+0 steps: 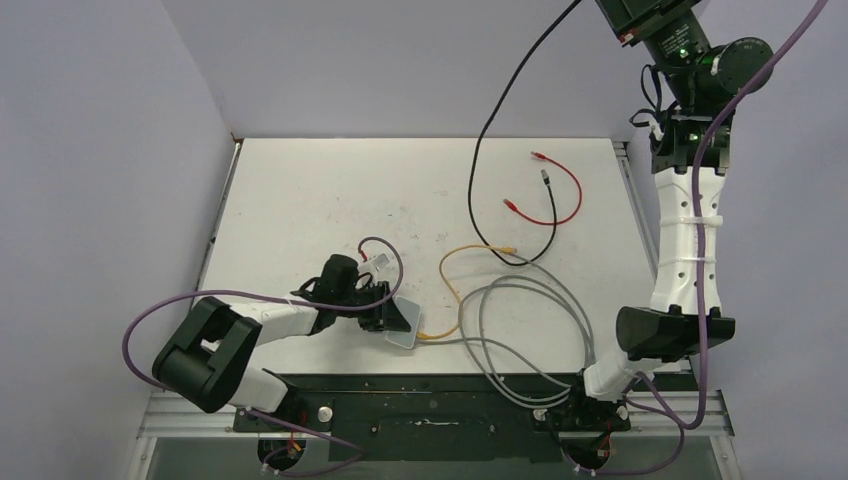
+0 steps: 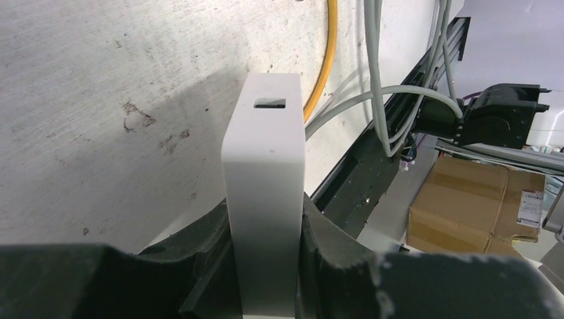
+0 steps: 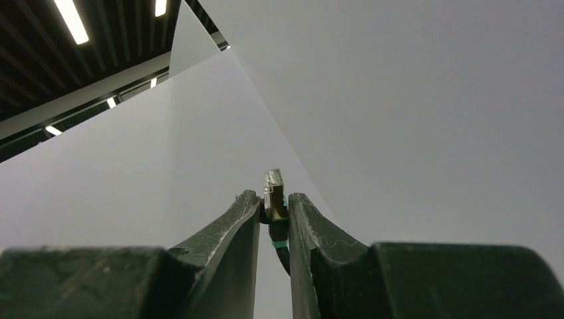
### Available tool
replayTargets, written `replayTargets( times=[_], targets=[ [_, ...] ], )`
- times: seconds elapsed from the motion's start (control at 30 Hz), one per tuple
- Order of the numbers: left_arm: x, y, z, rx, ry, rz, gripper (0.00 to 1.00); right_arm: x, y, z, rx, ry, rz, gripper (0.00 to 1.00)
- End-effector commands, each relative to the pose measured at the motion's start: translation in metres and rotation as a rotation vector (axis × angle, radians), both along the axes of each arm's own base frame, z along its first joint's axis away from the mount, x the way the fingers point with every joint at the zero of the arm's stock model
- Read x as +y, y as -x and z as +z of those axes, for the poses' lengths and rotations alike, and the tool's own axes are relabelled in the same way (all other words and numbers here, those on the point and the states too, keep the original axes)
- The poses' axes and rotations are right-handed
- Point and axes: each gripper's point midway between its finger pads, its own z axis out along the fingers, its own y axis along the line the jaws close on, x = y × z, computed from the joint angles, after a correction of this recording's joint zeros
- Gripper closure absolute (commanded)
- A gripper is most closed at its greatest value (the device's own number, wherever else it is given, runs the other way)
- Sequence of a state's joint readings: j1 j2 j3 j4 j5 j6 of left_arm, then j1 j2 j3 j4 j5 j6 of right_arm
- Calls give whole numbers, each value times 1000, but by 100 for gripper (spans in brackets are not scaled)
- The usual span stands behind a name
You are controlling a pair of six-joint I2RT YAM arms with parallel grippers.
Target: Pull the plug from the switch port
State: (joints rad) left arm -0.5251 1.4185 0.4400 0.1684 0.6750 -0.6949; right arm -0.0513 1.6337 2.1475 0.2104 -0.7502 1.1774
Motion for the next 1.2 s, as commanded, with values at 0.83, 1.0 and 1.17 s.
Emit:
replayTargets(
  times=[0.83,1.0,1.17],
  targets=[
    [93,-4,32,-191,-284,469,100,-93,-78,-18,5,0,-216,95],
    [111,-10,38,-215,-317,580,100,-117,-79,-13,-14,-17,-269,95],
    [124,-12,40,-222,-346,656,100,-143,-81,-12,-20,-38,-312,95]
  ],
)
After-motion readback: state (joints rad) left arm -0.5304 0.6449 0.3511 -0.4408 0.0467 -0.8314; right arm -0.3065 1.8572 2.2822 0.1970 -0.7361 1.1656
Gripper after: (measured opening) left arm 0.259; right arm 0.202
